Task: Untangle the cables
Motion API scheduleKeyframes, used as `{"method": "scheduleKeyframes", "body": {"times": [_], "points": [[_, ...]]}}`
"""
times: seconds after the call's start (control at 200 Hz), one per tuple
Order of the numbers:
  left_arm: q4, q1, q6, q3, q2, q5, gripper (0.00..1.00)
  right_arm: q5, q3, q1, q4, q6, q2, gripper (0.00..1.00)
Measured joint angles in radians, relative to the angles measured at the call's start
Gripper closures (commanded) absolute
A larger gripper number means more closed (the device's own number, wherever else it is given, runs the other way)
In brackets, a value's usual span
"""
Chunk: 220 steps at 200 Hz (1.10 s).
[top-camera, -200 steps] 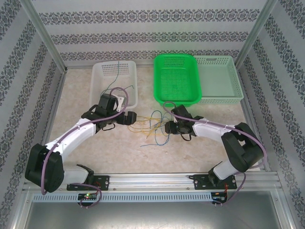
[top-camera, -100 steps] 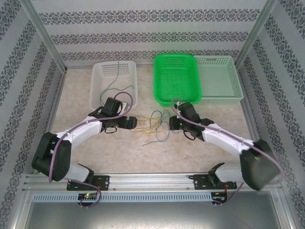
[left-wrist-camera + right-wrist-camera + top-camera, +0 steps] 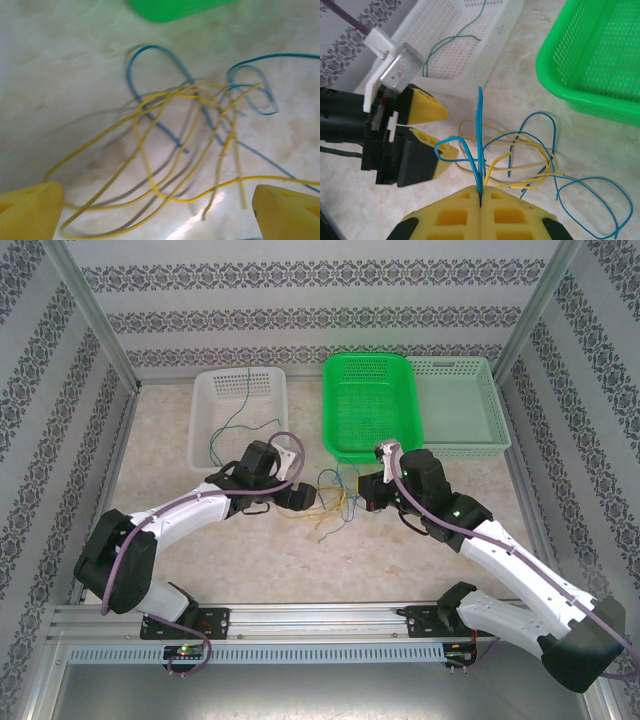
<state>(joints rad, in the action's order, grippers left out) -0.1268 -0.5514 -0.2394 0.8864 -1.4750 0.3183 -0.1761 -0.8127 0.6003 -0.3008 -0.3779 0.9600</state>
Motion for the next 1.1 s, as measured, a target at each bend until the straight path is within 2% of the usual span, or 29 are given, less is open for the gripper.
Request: {"method": "scheduleKeyframes", "body": {"times": [0.16,0.365,0.59,0.894,0.959,1.034,1.099], "points": [[0.103,-0.043,-0.005,0.022,-0.006,0.052,0.03,-0.037,-0.018,0.0,-0.002,0.004,-0.006,1.0],[0.239,-0.05,-0.027,0.022,-0.006,0.105,0.04,-0.046,-0.018,0.0,-0.004,0.003,-0.006,1.0],[0.248,-0.05,-0.026,0.022,-0.005,0.134,0.06,-0.004,-0.018,0.0,-0.007,-0.009,0.012,1.0],[0.275,-0.05,-0.026,0.01,0.015,0.132,0.14,0.005,-0.018,0.0,-0.002,-0.045,0.073,1.0],[0.29,-0.05,-0.026,0.008,0.02,0.122,0.22,0.0,-0.018,0.0,-0.002,-0.05,0.082,1.0],[0.302,-0.05,-0.025,0.008,0.023,0.12,0.46,-0.009,-0.018,0.0,0.0,-0.057,0.089,1.0],[0.308,-0.05,-0.022,0.008,0.023,0.119,0.6,-0.013,-0.018,0.0,0.002,-0.063,0.094,1.0]]}}
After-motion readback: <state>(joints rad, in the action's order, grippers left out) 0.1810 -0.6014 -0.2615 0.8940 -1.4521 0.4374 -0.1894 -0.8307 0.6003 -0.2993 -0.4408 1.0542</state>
